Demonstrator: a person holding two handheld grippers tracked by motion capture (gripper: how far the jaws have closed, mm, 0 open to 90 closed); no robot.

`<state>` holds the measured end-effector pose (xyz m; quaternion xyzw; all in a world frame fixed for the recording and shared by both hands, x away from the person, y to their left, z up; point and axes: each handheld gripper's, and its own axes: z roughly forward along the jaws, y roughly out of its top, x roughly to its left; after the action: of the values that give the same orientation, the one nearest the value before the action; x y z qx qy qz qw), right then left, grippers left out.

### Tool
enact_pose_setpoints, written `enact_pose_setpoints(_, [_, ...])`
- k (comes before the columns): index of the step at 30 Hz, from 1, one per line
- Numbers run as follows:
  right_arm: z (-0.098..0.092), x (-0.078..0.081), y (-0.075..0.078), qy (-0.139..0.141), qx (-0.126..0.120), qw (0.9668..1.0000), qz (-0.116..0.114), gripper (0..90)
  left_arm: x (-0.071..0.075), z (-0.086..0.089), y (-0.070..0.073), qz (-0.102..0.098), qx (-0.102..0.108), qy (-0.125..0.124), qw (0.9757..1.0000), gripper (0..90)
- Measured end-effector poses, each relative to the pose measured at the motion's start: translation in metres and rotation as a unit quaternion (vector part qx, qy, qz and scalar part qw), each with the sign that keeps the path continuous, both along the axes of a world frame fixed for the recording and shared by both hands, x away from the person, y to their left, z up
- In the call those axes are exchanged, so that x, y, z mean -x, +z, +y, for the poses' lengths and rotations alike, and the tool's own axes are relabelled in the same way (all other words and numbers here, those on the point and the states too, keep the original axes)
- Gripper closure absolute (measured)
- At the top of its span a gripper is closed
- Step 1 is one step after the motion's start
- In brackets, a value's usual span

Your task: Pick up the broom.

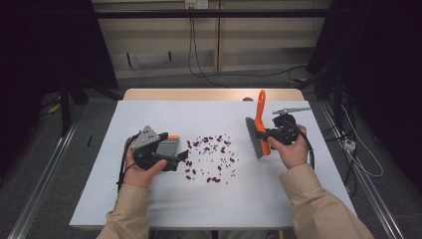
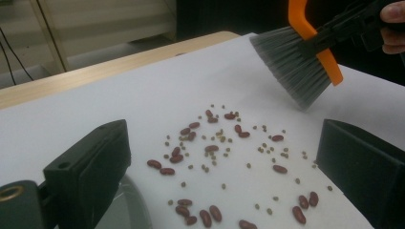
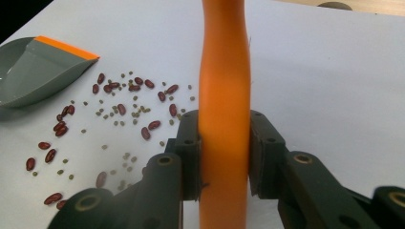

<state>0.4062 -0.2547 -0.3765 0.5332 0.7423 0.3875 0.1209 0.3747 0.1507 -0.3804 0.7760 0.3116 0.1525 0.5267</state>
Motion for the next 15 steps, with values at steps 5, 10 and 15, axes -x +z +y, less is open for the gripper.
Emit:
enact_pose_setpoints(5, [-0.003, 0.000, -0.001, -0.003, 0.005, 1.0000, 0.005, 70.3, -0.001, 0.010, -0.002, 0.004, -0.001, 0.005, 1.0000, 4.3])
enact_pose_setpoints(10, [-0.007, 0.000, -0.003, -0.006, 0.010, 0.9999, 0.010, 70.2, -0.001, 0.018, -0.003, 0.002, -0.001, 0.006, 1.0000, 4.4])
enact_pose_setpoints(15, [-0.009, -0.001, -0.004, -0.007, 0.016, 0.9997, 0.017, 70.2, -0.001, 0.023, -0.006, 0.006, -0.006, 0.009, 0.9999, 4.4])
